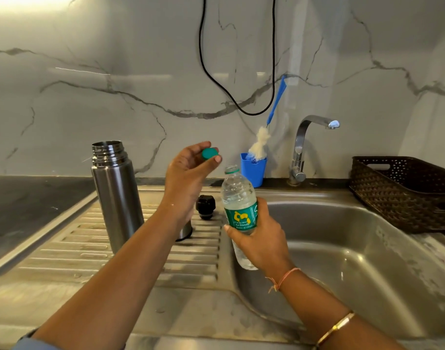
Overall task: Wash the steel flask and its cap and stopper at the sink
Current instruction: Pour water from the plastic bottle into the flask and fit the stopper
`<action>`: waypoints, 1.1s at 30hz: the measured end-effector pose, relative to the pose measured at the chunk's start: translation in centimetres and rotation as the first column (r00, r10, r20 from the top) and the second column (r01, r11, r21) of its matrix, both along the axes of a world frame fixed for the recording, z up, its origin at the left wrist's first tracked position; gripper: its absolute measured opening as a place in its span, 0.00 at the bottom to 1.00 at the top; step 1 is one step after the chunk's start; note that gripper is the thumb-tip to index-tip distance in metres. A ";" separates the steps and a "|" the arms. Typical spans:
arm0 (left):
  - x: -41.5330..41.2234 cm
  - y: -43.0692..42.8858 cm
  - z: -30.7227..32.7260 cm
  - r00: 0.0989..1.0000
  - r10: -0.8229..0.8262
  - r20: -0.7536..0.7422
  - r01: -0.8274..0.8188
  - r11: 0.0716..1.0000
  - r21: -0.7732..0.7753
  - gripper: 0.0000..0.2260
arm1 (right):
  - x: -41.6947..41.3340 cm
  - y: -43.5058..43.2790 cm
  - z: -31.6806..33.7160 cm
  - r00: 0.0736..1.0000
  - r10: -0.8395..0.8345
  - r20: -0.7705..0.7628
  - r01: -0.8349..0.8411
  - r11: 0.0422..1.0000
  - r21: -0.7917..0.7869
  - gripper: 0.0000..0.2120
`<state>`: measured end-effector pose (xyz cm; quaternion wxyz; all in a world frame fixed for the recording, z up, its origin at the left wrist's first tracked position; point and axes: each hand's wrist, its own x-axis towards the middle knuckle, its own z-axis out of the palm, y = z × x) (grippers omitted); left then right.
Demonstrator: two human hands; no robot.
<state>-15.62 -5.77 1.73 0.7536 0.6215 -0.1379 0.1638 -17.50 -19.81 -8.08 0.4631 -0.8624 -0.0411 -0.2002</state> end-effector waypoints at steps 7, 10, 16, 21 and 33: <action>-3.7 8.8 -3.4 1.000 0.001 -0.026 0.021 0.564 0.825 0.14 | 0.4 -0.9 -0.2 0.997 -0.067 -0.039 0.069 0.996 0.049 0.26; -5.4 14.0 -4.6 0.957 0.027 -0.287 0.276 0.207 0.939 0.24 | 0.5 -1.0 -0.4 0.996 -0.077 -0.044 0.079 0.996 0.044 0.26; -4.5 21.4 -6.3 0.825 0.537 -0.176 0.109 0.155 0.982 0.19 | 0.2 -0.4 -0.3 0.997 -0.056 -0.052 0.057 0.998 0.020 0.26; -1.9 23.5 -7.9 0.766 0.630 -0.129 0.075 0.112 0.991 0.15 | -0.2 -0.2 -0.1 0.998 -0.048 -0.039 0.049 0.999 0.019 0.27; -2.9 21.4 -5.7 0.762 0.637 -0.116 0.107 0.052 0.993 0.41 | 0.5 -0.9 0.0 0.993 -0.113 -0.018 0.114 0.988 0.105 0.26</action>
